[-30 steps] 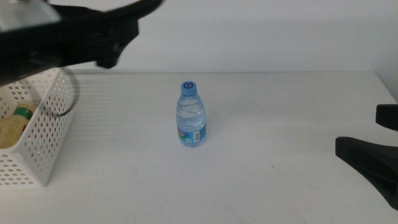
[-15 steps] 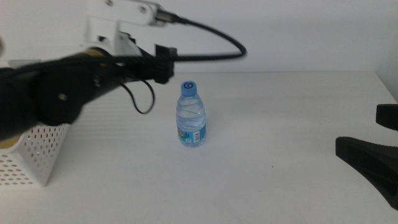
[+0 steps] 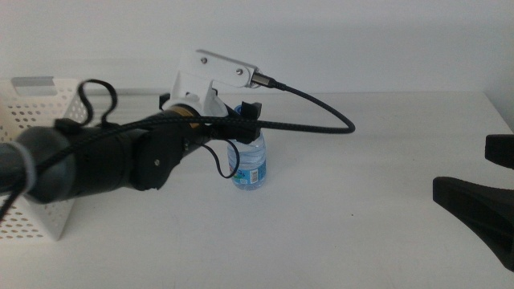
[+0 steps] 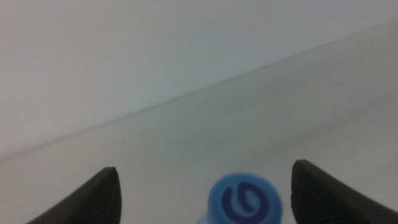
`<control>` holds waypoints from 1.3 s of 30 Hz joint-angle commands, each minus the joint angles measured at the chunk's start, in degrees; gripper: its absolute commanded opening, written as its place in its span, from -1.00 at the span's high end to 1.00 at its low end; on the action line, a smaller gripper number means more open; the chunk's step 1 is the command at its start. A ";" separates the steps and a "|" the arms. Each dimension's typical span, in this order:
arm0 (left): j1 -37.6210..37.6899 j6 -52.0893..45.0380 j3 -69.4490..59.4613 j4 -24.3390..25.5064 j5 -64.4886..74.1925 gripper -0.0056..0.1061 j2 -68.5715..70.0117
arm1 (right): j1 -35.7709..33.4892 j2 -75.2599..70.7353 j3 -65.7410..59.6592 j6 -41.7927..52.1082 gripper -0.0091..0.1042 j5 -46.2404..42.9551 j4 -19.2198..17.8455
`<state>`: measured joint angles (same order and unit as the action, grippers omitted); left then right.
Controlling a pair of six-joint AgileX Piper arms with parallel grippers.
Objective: Use arms to grab the bottles and put them into the dustbin to the left of the table.
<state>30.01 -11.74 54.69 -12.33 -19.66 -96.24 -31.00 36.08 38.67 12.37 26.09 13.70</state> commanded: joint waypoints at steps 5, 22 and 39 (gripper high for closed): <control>0.16 6.05 1.55 5.44 -12.23 -0.71 -3.39 | -0.32 0.02 2.06 0.51 -0.48 -3.66 0.08; 0.16 10.35 1.55 7.39 -30.18 -0.71 -17.46 | -0.32 0.02 2.06 0.51 -0.48 -3.66 0.08; 0.16 10.30 1.31 7.57 -33.09 -0.15 -20.60 | -0.32 0.02 2.06 0.51 -0.48 -3.72 0.09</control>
<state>30.01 -2.22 54.80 -4.33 -47.70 -120.28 -31.00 36.08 38.67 12.37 26.09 13.70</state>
